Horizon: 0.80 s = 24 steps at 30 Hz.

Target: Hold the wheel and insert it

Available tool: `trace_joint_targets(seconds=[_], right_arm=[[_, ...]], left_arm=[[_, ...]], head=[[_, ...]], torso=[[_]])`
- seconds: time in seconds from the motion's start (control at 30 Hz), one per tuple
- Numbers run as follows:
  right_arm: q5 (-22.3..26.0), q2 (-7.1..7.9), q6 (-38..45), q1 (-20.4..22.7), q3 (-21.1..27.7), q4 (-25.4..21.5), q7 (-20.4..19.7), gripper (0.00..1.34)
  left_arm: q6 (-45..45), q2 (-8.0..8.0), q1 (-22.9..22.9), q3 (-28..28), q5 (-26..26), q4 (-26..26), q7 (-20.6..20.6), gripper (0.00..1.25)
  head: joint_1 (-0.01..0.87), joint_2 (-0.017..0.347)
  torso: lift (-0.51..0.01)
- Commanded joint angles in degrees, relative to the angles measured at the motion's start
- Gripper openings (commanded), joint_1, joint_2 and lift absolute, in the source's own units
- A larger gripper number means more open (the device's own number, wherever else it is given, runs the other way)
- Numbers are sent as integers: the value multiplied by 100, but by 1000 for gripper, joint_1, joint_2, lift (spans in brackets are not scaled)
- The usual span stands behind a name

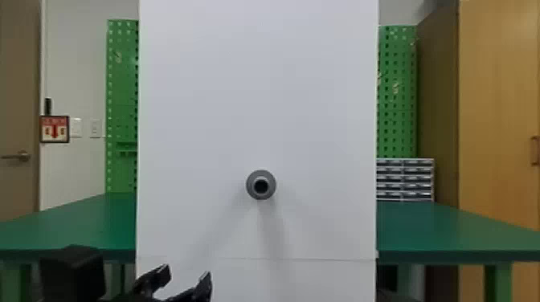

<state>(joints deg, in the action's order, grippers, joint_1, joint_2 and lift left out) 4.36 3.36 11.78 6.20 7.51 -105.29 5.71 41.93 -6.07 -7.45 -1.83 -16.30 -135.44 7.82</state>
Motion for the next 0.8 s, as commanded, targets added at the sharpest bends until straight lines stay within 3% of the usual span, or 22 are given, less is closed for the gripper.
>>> trace_joint_targets(seconds=[0.0, 0.57, 0.77], right_arm=[[-23, -20, 0, -14, -30, 0, 0, 140], [12, 41, 70, -14, -48, 0, 26, 143], [12, -11, 97, -5, -30, 0, 26, 144]], left_arm=[[-1, 0, -11, 7, 4, 0, 0, 753], [-36, 9, 15, -2, 56, 8, -9, 753], [-44, 18, 15, 7, 56, 8, -9, 753]], head=[[0, 37], [0, 37], [0, 37]], torso=[[-486], [-486], [-486]])
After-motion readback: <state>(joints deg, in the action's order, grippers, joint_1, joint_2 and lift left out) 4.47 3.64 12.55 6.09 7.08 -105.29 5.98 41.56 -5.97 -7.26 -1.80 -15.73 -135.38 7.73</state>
